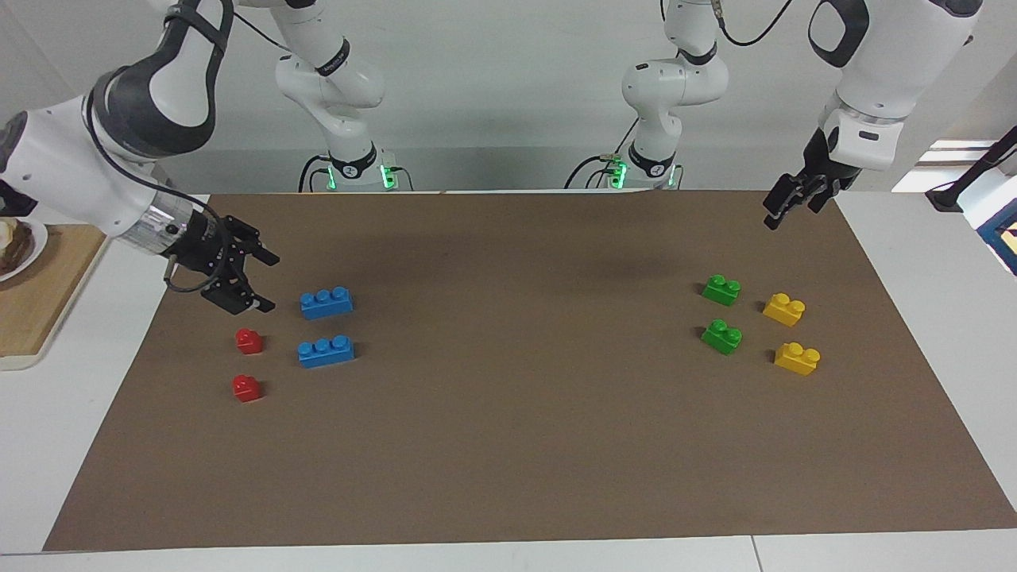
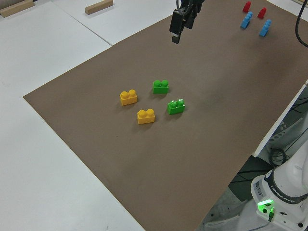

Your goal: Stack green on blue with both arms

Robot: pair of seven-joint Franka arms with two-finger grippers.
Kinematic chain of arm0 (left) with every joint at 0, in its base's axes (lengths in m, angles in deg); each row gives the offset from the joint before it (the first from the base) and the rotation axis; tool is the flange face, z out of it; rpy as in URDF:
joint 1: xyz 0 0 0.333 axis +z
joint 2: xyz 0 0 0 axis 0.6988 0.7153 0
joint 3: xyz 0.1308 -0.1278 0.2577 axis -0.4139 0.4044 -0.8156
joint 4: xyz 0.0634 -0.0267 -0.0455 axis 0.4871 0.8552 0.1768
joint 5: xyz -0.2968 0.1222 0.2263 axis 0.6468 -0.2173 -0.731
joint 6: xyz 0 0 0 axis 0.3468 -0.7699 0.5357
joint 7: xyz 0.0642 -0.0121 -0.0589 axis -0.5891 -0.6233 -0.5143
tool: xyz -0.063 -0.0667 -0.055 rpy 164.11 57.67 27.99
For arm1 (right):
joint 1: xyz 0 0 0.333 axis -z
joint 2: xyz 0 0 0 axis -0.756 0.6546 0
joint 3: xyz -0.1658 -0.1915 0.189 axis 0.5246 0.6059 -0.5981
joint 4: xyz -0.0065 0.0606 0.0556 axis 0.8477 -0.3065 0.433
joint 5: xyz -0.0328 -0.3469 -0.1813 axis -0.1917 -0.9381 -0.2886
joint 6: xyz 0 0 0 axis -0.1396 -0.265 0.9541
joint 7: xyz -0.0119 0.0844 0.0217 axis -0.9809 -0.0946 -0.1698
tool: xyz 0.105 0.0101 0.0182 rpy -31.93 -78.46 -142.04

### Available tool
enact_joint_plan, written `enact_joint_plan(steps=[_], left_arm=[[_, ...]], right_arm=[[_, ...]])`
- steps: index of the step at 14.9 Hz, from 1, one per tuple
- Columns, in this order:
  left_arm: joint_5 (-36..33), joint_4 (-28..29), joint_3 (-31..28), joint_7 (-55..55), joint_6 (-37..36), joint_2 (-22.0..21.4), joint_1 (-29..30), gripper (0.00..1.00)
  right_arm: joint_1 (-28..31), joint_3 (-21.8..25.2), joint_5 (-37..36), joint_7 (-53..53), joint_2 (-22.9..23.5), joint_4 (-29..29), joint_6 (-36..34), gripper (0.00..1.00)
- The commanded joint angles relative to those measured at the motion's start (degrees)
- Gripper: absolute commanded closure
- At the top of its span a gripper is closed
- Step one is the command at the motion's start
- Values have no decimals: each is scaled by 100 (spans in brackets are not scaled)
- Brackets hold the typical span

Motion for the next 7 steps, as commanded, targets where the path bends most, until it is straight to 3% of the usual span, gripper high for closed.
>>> enact_joint_plan(steps=[1, 7], left_arm=[[-26, 548, 13, -1000, 434, -273, -26, 0], [-26, 1251, 13, -2161, 1269, -203, -43, 0]], right_arm=[[-17, -35, 139, 136, 415, 139, 92, 0], [123, -27, 121, 1137, 855, -19, 233, 0]])
